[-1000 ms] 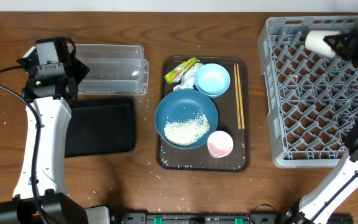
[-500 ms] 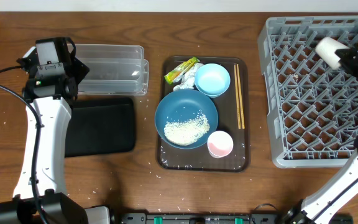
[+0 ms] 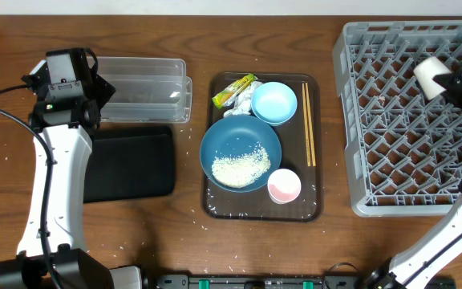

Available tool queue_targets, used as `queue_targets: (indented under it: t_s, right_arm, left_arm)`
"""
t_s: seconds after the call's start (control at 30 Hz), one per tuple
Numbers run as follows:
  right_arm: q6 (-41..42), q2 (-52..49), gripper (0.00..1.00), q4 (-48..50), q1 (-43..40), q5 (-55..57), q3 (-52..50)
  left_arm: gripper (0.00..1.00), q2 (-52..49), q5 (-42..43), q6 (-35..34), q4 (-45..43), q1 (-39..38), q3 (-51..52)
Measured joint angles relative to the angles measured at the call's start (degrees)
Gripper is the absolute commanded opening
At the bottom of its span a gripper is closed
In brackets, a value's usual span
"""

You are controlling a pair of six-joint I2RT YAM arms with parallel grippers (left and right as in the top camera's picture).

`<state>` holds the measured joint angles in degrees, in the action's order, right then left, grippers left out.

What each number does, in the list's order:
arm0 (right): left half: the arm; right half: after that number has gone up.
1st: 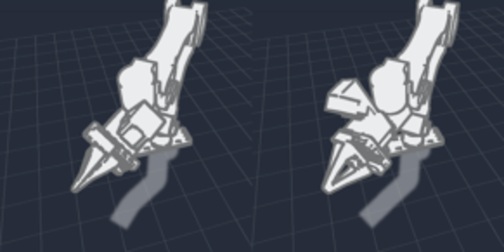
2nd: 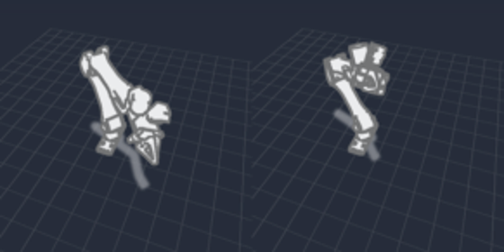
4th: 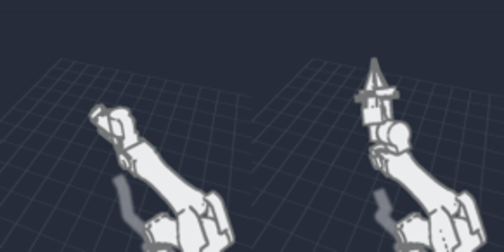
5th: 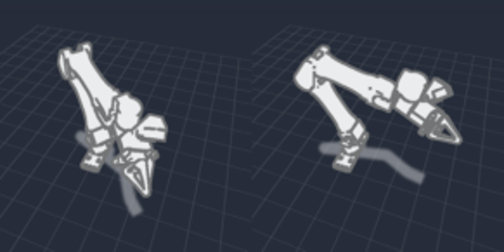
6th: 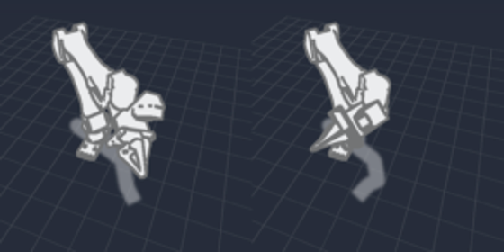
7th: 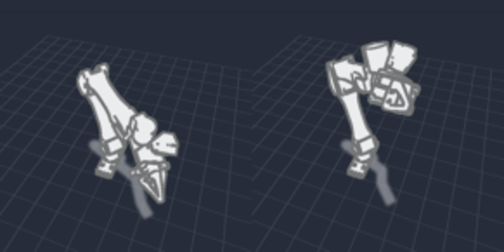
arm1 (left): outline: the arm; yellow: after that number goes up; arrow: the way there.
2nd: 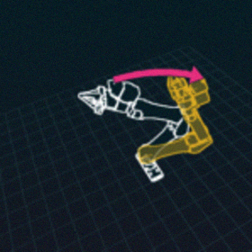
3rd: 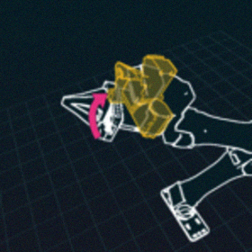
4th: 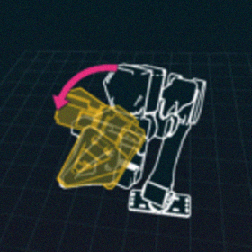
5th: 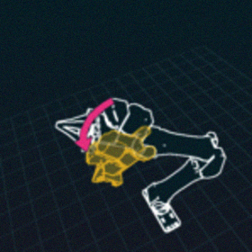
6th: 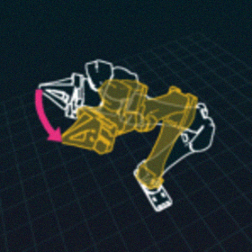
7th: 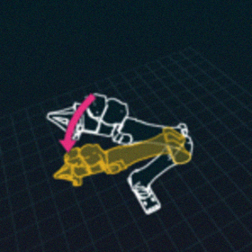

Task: Sort waste into correct bins and load items into the dishwasher rack
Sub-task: 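Lower the white cup upside down into the rack and open the right gripper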

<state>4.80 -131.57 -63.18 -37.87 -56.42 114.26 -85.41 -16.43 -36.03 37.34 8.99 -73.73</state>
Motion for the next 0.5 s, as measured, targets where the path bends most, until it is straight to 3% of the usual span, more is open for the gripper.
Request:
queue_targets:
  t_s: [0.27, 0.37, 0.5]
  right_arm:
    - [0.02, 3.3, 0.31, -1.16, -0.15, 8.66, 0.0]
    - [0.85, 5.51, 0.4, -1.55, -0.37, 11.85, 0.0]
    - [2.38, 10.38, 0.41, -2.43, -0.37, 16.52, 0.0]
  left_arm:
    - [0.99, 0.0, 0.0, 0.0, 0.0, 0.0, 0.0]
    - [0.99, 0.0, 0.0, 0.0, 0.0, 0.0, 0.0]
    - [0.99, 0.0, 0.0, 0.0, 0.0, 0.0, 0.0]
